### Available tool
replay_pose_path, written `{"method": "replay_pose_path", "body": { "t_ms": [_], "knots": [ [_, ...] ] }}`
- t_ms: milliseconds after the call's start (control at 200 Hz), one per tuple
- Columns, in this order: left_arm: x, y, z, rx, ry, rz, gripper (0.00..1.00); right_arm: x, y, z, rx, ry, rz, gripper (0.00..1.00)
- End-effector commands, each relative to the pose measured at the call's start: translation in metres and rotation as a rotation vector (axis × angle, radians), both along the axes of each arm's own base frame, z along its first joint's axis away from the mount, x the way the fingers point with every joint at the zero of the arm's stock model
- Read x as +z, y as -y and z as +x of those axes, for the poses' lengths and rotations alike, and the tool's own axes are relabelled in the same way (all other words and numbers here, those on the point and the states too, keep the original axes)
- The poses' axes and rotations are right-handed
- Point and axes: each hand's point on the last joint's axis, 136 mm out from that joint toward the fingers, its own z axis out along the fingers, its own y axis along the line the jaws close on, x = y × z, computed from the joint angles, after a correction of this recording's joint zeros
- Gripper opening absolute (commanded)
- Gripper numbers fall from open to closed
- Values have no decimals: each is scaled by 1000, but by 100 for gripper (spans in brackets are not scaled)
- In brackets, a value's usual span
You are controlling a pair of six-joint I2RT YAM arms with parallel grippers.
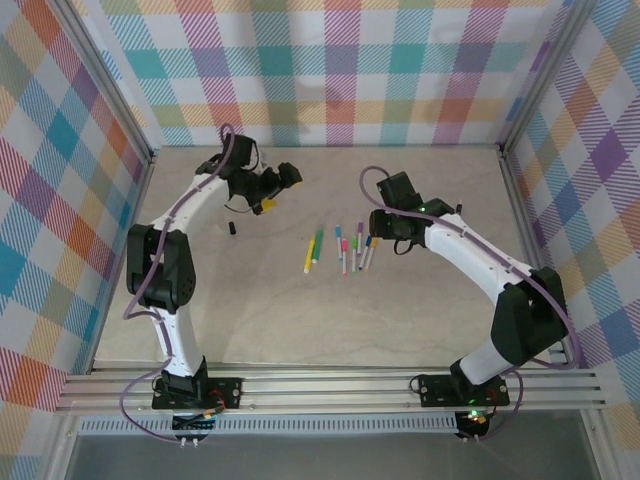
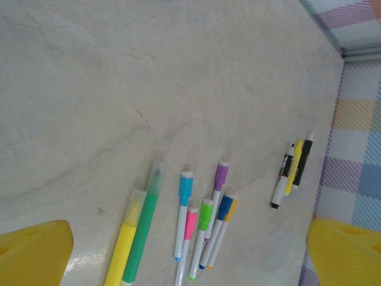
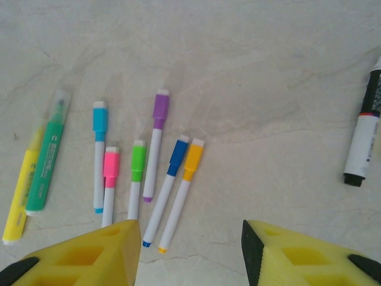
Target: Open the pen caps
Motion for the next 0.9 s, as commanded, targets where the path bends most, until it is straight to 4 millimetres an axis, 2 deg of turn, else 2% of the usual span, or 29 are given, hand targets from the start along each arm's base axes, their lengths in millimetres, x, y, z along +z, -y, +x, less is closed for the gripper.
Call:
{"method": "replay_pose_path", "body": {
  "t_ms": [0, 120, 385, 520, 895],
  "knots": [
    [5, 8, -22, -49, 27, 132, 100, 7, -8, -6, 1, 14, 34, 49],
    [-6, 16, -37, -103, 54, 331, 95, 0, -17, -13, 19, -3, 49, 48],
    [-53, 29, -50, -147, 21, 600, 80, -15, -24, -26, 33, -49, 77, 44],
    [-69, 29, -50, -140, 9, 642, 71, -20, -22, -30, 29, -64, 73, 40],
    [-104, 39, -51, -172, -38, 681, 64, -30, -23, -29, 19, -86, 65, 35]
  ]
}}
